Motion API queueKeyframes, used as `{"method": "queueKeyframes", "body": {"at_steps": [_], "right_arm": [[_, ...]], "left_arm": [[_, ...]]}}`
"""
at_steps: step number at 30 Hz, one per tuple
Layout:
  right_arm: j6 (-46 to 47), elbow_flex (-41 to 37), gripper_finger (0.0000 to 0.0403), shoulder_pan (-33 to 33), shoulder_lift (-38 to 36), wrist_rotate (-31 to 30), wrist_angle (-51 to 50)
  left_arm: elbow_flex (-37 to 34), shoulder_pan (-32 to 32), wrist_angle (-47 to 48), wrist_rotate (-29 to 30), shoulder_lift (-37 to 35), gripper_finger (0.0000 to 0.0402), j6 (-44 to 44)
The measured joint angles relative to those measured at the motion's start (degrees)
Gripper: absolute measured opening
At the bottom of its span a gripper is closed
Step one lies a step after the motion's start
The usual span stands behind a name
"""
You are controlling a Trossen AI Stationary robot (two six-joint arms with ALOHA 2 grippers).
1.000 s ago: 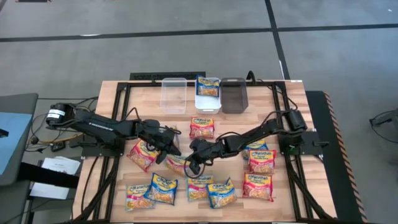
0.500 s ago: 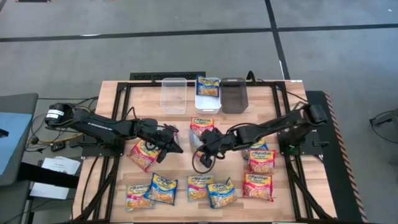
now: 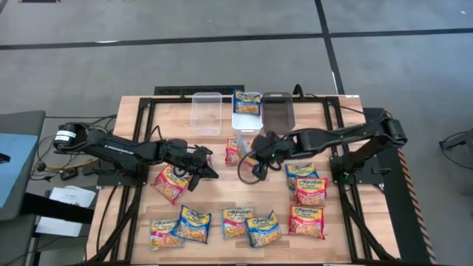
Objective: Sort Maruchan noodles
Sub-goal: Put the light blue noodle pack into the black bin
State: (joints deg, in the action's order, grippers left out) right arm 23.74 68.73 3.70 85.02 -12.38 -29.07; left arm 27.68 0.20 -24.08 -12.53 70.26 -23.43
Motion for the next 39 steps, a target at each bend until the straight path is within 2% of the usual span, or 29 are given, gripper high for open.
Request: {"method": "queueKeyframes", "body": {"at_steps": [9,20,24,33,39], "right_arm": [[-10.17,0.0,0.0003,-11.85,-7.58,0.13,-6.84],[-27.73,0.89,0.0003,-30.0,-12.13,0.52,-11.31],[-35.85,4.09,0.0003,-35.87,-10.71,1.23,-12.86],[-56.18,11.48,0.0004,-46.33,-3.51,10.09,-17.39],[-62.29,11.89,0.0004,-50.81,1.06,12.78,-18.51]], "left_arm": [[0.0,-2.62,0.22,4.83,0.0,0.0,0.77],[0.0,-7.39,0.05,5.06,0.01,0.0,2.79],[0.0,-9.58,-0.03,5.1,0.02,0.0,3.22],[0.0,-12.52,-0.48,5.09,0.02,0.0,4.15],[0.0,-13.62,-0.33,5.0,0.02,0.0,4.16]]}}
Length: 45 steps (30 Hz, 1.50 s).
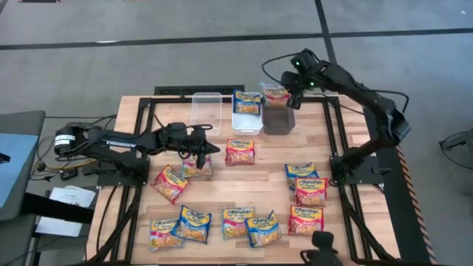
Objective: Sort Maruchan noodles
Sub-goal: Put the light blue noodle pack into the black bin, then put the red noodle pack into the transparent bin
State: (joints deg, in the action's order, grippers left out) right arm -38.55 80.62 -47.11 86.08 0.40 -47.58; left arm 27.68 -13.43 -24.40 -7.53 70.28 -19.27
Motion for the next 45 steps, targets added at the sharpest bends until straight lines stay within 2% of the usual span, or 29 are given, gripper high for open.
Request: {"method": "queueKeyframes", "body": {"at_steps": [4,13,18,25,32,45], "right_arm": [[-0.5,-0.01,0.0004,-1.43,2.89,2.72,-0.7],[-0.27,-0.02,0.0004,-0.69,9.63,2.92,1.42],[0.79,-0.02,0.0004,-0.53,11.79,-1.2,3.98],[1.03,0.0,0.0011,-0.6,12.62,-2.77,3.76],[1.07,-0.02,0.0045,-0.31,12.62,-9.74,3.6],[2.31,-0.02,0.0132,1.29,12.62,-11.09,3.95]], "left_arm": [[0.0,-0.66,0.02,0.02,0.0,0.0,0.0],[0.0,-2.61,0.09,0.04,0.0,0.0,0.0],[0.0,-2.74,0.14,0.02,0.0,0.0,0.18],[0.0,-2.72,1.47,-0.04,0.01,0.0,0.22],[0.0,-2.72,1.49,-0.04,0.02,0.0,0.22],[0.0,-2.72,1.46,-0.02,0.02,0.0,0.22]]}}
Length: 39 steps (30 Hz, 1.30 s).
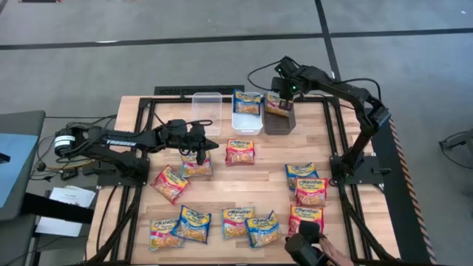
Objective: Sort Maruchan noodles
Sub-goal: Put the red noodle pack into the transparent bin
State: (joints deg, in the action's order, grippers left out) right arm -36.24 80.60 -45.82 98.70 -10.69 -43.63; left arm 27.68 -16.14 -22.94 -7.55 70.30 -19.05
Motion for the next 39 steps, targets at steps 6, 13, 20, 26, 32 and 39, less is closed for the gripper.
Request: {"method": "queueKeyframes", "body": {"at_steps": [6,13,20,26,32,39], "right_arm": [[3.72,0.01,0.0151,1.96,-0.91,-0.65,-0.46],[5.43,0.02,0.0157,9.55,-5.28,-6.37,-2.68],[11.06,0.01,0.0158,18.19,-9.03,-7.72,-2.61],[16.15,0.02,0.0158,24.37,-10.97,-7.74,-2.71],[23.11,0.02,0.0158,30.16,-12.36,-7.74,-2.83],[31.13,0.02,0.0158,37.58,-12.61,-7.74,-2.86]], "left_arm": [[0.0,-0.02,-0.04,0.0,0.0,0.0,0.02],[0.0,-0.24,-0.22,-2.13,-1.51,0.0,2.39],[0.0,-0.26,-0.37,-3.79,-7.94,0.0,8.13],[0.0,-0.26,-0.31,-4.67,-16.77,0.0021,8.46],[0.0,-0.24,1.06,-5.3,-24.72,0.0076,8.43],[0.0,-0.24,0.36,-1.73,-29.4,0.0144,11.01]]}}
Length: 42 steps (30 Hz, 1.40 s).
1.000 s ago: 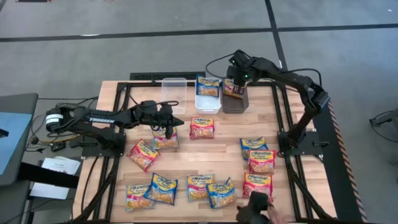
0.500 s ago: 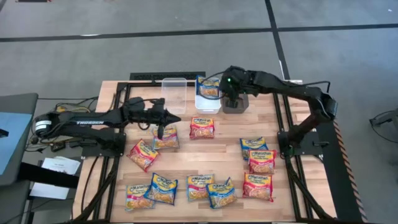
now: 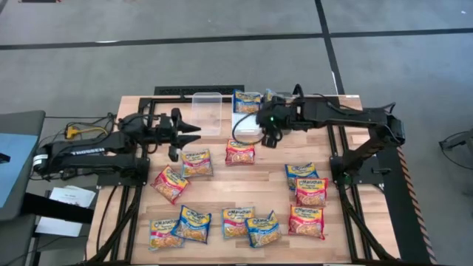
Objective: Sort Maruchan noodles
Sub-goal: Put the red noodle pack into the transparent bin
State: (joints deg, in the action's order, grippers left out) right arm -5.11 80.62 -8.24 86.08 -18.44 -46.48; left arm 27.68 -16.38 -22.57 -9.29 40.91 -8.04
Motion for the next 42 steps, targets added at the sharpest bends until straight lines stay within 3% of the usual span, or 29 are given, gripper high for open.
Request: {"method": "queueKeyframes", "body": {"at_steps": [12,28,35,42], "right_arm": [[15.1,0.0,0.0158,13.65,0.01,-0.02,-1.32],[43.76,-0.86,0.0158,26.14,0.44,0.87,-20.41],[50.22,-3.21,0.0154,29.9,0.52,12.36,-23.25],[55.4,-3.58,0.0167,33.89,0.52,15.4,-23.43]], "left_arm": [[0.0,0.0,2.79,-2.36,-1.07,0.0165,-2.14],[0.0,2.4,10.3,-2.51,-1.07,0.0165,-7.23],[0.0,3.7,10.35,-2.51,-1.07,0.0165,-7.37],[0.0,4.66,11.95,-2.51,-1.07,0.0164,-7.67]]}}
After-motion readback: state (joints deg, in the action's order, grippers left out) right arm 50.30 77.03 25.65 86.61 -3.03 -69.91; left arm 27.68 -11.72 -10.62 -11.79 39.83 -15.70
